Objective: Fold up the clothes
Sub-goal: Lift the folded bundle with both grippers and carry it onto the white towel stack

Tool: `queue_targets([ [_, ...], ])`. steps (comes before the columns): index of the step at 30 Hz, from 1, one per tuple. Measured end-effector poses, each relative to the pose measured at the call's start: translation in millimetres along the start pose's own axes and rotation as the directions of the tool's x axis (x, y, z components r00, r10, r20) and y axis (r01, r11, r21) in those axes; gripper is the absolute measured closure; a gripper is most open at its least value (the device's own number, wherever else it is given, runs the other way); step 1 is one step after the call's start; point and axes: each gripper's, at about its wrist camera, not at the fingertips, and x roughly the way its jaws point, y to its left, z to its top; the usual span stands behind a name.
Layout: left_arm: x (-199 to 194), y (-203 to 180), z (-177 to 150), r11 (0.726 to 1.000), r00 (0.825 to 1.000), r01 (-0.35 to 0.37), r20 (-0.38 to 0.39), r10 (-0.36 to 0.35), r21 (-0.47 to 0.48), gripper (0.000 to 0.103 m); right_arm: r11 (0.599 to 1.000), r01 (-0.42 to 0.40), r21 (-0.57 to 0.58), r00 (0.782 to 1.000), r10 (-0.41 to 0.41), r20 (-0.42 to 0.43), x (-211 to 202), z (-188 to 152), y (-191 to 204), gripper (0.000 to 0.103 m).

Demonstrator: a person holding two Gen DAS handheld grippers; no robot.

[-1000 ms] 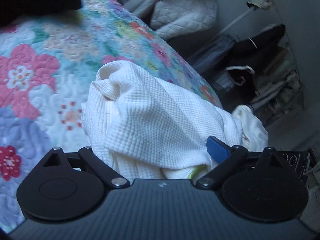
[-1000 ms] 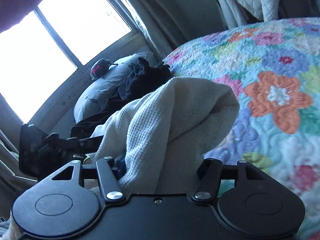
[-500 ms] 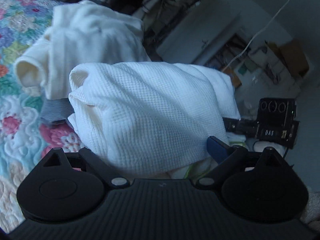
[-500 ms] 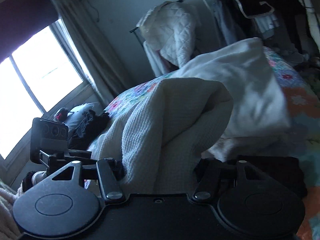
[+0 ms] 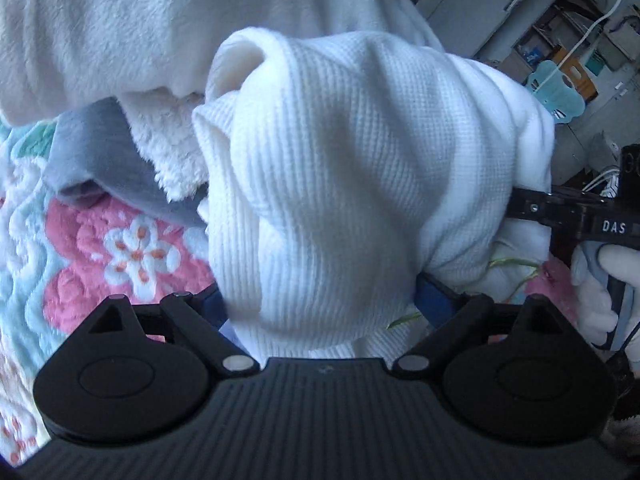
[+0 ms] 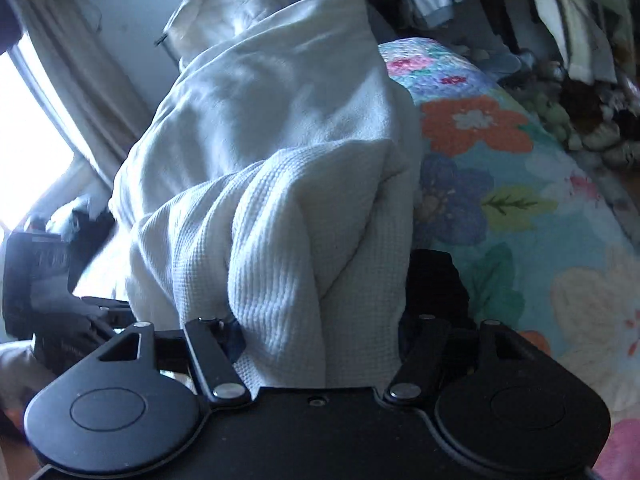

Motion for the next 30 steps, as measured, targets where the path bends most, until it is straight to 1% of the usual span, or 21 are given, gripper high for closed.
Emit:
queue_targets([
  [2, -13.6, -12.5, -1.4, 0.997, 0.999, -0.045, 0.008, 0.045, 0.061, 0.012, 1.0, 0.009, -0.019, 1.0, -0.009, -0.017, -3.6, 3.2, 0.6, 0.034],
  [4, -36.8, -33.0, -2.8, 0.987, 0.996, -0.068, 0.062, 0.06, 0.146, 0.013, 1.0, 0.018, -0.025, 1.0, -0.019, -0.02, -10.2, 5.2, 0.2, 0.034],
  [5, -48.7, -38.8, -2.4, 0.983, 0.992, -0.074, 0.113, 0.056, 0.167, 0.013, 0.999, 0.023, -0.024, 1.0, -0.023, -0.017, -13.6, 5.5, -0.9, 0.034],
  [7, -72.3, -46.7, -0.5, 0.977, 0.973, -0.085, 0.229, 0.039, 0.193, 0.013, 0.999, 0.044, -0.013, 0.999, -0.044, 0.003, -19.5, 5.7, -6.6, 0.035],
  [8, -78.4, -46.4, 1.6, 0.978, 0.965, -0.08, 0.26, 0.029, 0.19, 0.013, 0.998, 0.056, -0.002, 0.998, -0.055, 0.025, -22.5, 7.5, -9.6, 0.035],
  [9, -77.9, -43.1, 4.1, 0.982, 0.967, -0.071, 0.252, 0.025, 0.175, 0.013, 0.998, 0.068, 0.012, 0.996, -0.068, 0.055, -27.3, 7.6, -13.0, 0.034],
  [11, -57.9, -36.3, 4.5, 0.982, 0.98, -0.102, 0.184, 0.072, 0.158, 0.013, 0.995, 0.095, 0.028, 0.993, -0.097, 0.074, -28.9, 12.4, -20.0, 0.034],
  [14, -27.1, -22.1, 1.6, 0.98, 0.987, -0.152, 0.078, 0.143, 0.128, 0.011, 0.989, 0.15, -0.003, 0.985, -0.149, 0.089, -37.0, 10.8, -12.9, 0.034],
  [16, -19.8, -6.5, -6.1, 0.991, 0.992, -0.125, 0.025, 0.124, 0.041, 0.011, 0.979, 0.197, -0.048, 0.976, -0.192, 0.1, -47.8, 2.9, 3.1, 0.034],
  [18, -21.6, 3.7, -10.5, 0.993, 0.993, -0.115, 0.015, 0.115, 0.002, 0.011, 0.966, 0.236, -0.102, 0.965, -0.221, 0.143, -58.2, -4.4, 20.4, 0.034],
  [19, -24.0, 4.1, -12.3, 0.992, 0.992, -0.122, 0.02, 0.122, 0.013, 0.011, 0.963, 0.236, -0.13, 0.961, -0.211, 0.178, -64.1, -8.2, 29.0, 0.034],
  [20, -26.0, 2.2, -14.3, 0.99, 0.991, -0.135, 0.026, 0.134, 0.037, 0.011, 0.963, 0.217, -0.16, 0.96, -0.181, 0.215, -68.4, -10.6, 36.2, 0.036],
  [21, -27.6, -0.4, -16.5, 0.987, 0.989, -0.15, 0.03, 0.148, 0.061, 0.01, 0.964, 0.18, -0.197, 0.961, -0.13, 0.245, -70.4, -11.7, 42.4, 0.044],
  [22, -29.6, -5.5, -17.6, 0.982, 0.986, -0.169, 0.033, 0.166, 0.087, 0.01, 0.963, 0.14, -0.229, 0.963, -0.079, 0.257, -69.7, -11.8, 46.8, 0.049],
  [23, -32.2, -9.4, -19.8, 0.976, 0.982, -0.187, 0.037, 0.184, 0.109, 0.01, 0.962, 0.12, -0.245, 0.97, -0.061, 0.236, -61.2, -10.1, 46.3, 0.061],
  [24, -35.1, -11.8, -22.8, 0.971, 0.979, -0.202, 0.042, 0.198, 0.126, 0.01, 0.961, 0.108, -0.254, 0.977, -0.056, 0.204, -49.7, -7.7, 44.0, 0.077],
  [25, -39.8, -14.4, -26.6, 0.966, 0.976, -0.216, 0.047, 0.211, 0.142, 0.01, 0.957, 0.123, -0.262, 0.983, -0.081, 0.167, -33.9, -7.4, 38.5, 0.086],
  [26, -44.6, -16.3, -30.8, 0.961, 0.974, -0.226, 0.053, 0.22, 0.157, 0.01, 0.949, 0.161, -0.273, 0.983, -0.128, 0.133, -14.1, -10.4, 29.3, 0.098],
  [27, -50.2, -17.7, -35.6, 0.958, 0.972, -0.233, 0.057, 0.226, 0.17, 0.01, 0.937, 0.202, -0.286, 0.979, -0.18, 0.101, 6.5, -14.6, 19.2, 0.103],
  [28, -56.1, -19.1, -40.5, 0.954, 0.971, -0.238, 0.061, 0.231, 0.184, 0.01, 0.929, 0.231, -0.288, 0.973, -0.215, 0.087, 20.6, -18.7, 11.7, 0.103],
  [30, -66.6, -21.3, -48.8, 0.947, 0.968, -0.25, 0.066, 0.242, 0.203, 0.011, 0.923, 0.255, -0.287, 0.966, -0.233, 0.107, 25.4, -19.6, 8.9, 0.103],
])
